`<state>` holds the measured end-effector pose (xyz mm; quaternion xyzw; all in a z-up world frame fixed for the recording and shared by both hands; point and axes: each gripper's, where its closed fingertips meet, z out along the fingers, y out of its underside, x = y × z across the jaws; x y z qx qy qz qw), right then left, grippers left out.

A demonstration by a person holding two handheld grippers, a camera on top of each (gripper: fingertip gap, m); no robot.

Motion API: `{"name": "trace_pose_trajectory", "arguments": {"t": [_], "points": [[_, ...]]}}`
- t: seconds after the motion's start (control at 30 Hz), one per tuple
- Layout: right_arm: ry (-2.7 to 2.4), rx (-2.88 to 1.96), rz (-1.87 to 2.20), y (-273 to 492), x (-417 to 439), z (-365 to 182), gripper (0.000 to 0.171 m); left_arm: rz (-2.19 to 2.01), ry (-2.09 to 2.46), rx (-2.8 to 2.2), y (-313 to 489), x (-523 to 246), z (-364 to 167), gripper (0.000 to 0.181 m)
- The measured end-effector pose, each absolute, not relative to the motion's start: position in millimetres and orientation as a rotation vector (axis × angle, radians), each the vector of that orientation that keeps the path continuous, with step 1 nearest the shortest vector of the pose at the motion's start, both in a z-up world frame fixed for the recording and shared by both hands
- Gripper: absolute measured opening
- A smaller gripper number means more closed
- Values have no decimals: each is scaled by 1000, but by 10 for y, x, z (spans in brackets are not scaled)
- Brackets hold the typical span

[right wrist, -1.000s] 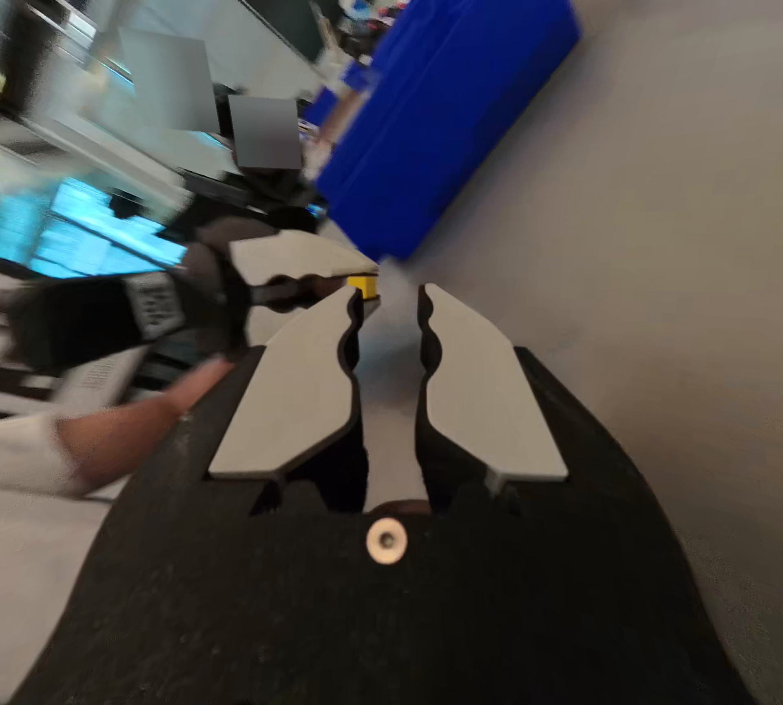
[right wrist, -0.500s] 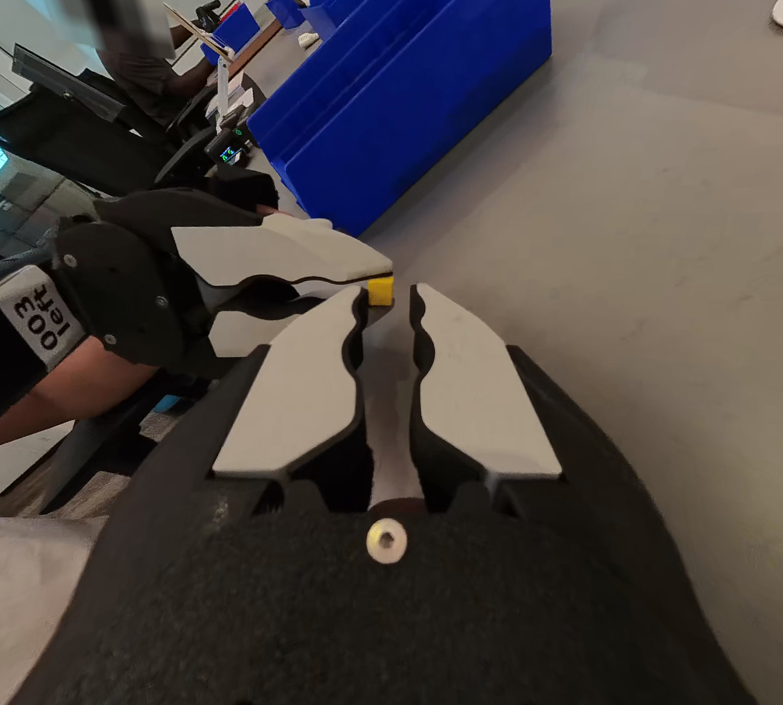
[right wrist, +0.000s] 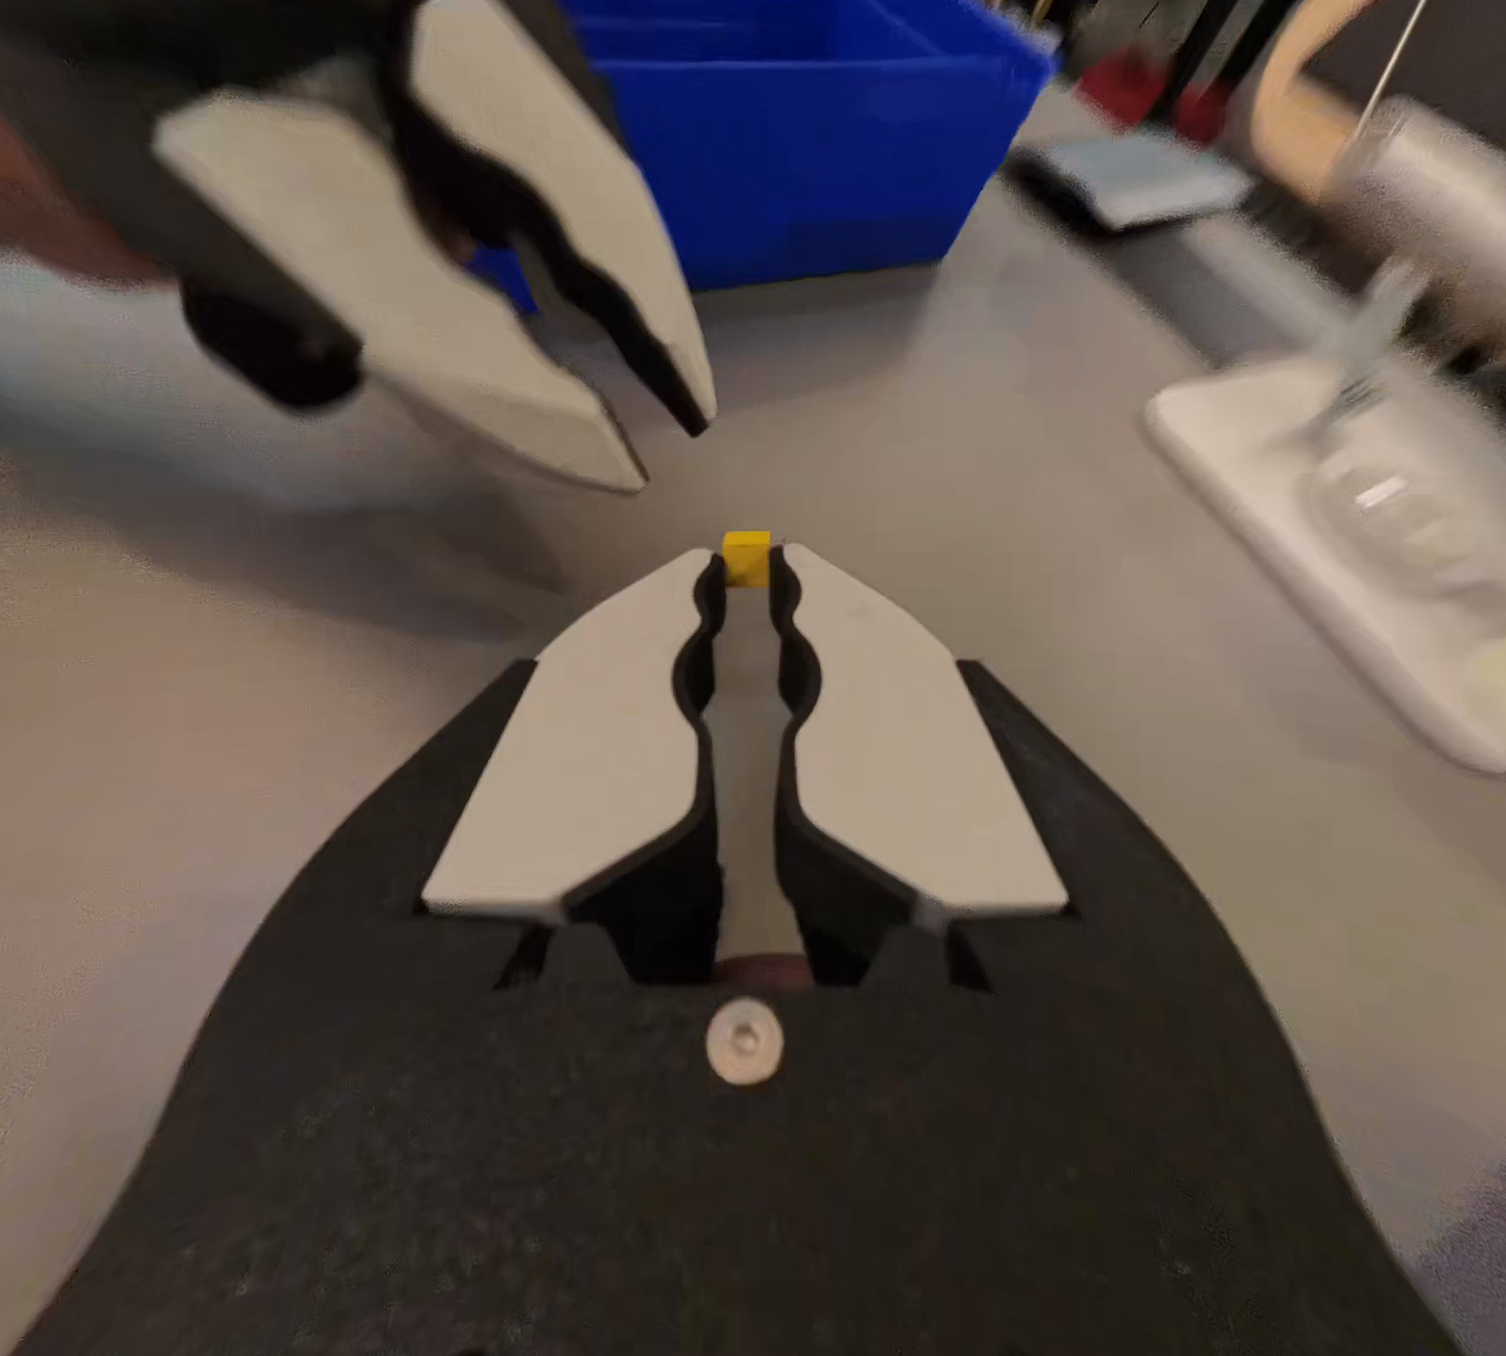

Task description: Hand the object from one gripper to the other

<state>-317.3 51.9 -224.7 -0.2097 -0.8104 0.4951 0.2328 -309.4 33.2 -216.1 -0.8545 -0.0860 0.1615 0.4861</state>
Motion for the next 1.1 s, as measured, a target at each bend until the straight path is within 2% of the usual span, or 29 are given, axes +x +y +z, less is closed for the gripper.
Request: {"name": "trace_pose_trajectory", "arguments": {"t": [0.17,0.67,0.73,0.9,0.93,1.03,1.1], "points": [[-1938,-91,885,471,-3103,-2086,10,24,-346,-1963,399,-2987,-2073,17],[-1819,112,709,370,-3026,-2096,10,-200,-368,-1885,431,-2892,-2069,17],[-1818,104,743,355,-3010,-2079,10,-175,-368,-1884,416,-2915,-2067,9],[-1837,41,918,330,-2953,-2014,11,-208,-309,-1859,398,-2871,-1995,9],[-1862,6,989,333,-2938,-1999,15,-222,-294,-1847,390,-2862,-1982,9],[-1954,-191,1330,375,-2920,-1889,28,-378,-284,-1700,333,-2826,-1797,9],[-2028,-365,1669,410,-2887,-1775,26,-571,-277,-1504,256,-2777,-1537,9]]}}
